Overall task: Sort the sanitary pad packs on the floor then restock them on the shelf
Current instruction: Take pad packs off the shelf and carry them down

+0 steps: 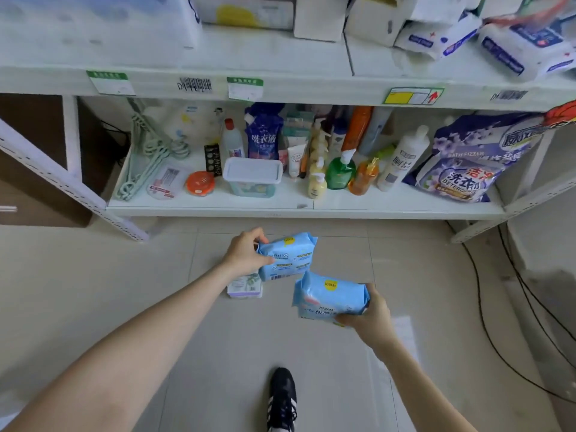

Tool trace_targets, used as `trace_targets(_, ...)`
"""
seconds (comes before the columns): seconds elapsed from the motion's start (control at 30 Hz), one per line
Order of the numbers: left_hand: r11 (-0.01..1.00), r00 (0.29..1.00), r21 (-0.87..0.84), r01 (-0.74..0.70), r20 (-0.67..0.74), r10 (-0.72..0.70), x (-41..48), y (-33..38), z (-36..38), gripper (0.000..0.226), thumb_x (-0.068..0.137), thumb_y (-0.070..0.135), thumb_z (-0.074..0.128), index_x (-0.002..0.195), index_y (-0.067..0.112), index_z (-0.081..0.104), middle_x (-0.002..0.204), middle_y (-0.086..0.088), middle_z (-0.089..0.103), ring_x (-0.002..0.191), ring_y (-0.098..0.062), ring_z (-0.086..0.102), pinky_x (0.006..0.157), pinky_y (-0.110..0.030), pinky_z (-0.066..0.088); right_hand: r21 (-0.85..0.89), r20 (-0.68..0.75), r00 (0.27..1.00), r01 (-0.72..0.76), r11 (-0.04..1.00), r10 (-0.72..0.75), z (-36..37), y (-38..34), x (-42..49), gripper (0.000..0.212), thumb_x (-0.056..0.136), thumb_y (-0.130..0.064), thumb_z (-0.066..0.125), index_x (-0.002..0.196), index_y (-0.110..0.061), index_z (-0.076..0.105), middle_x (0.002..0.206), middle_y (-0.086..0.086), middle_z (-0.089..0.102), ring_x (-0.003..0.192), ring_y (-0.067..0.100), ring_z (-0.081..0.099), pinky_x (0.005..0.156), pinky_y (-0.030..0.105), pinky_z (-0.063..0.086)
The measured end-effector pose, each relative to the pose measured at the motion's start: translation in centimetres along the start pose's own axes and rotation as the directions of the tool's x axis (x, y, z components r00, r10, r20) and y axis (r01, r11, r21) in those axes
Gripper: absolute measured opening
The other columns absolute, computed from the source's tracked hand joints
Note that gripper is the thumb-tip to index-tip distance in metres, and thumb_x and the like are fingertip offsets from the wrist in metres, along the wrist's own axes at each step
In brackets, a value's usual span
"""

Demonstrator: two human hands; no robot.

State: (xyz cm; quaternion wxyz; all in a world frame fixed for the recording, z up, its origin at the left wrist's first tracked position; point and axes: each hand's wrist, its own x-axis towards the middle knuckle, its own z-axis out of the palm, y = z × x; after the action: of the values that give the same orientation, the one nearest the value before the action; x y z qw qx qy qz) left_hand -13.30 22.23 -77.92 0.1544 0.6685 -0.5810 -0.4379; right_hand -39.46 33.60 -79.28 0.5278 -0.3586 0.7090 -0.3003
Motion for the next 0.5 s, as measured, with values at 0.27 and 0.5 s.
trace_targets(0.27,1.000,0.996,0.010,-0.029,0.088,0.028,13.6,-10.3,7.5,0.031,0.070,0.010,0.081,0.078,0.017,0.052,0.084,0.003,0.063,0.074,-0.011,0.055,0.055,-0.022,0.039,0.078,0.066,0.997,-0.031,0.996,0.026,5.7,10.9,13.5,0.051,0.063,0.024,0.070,0.103,-0.004,0.056,0.096,0.010,0.066,0.078,0.015,0.063,0.052,0.022,0.053)
trace_targets(0.5,0.995,0.986,0.044,-0.086,0.149,0.079,23.1,-20.2,13.9,0.032,0.066,0.008,0.085,0.075,0.021,0.056,0.090,0.002,0.065,0.085,-0.019,0.063,0.077,-0.032,0.051,0.020,0.097,0.995,0.022,1.000,-0.023,10.6,20.0,24.8,0.049,0.060,0.018,0.077,0.099,-0.005,0.058,0.095,0.014,0.065,0.078,0.015,0.061,0.055,0.022,0.054)
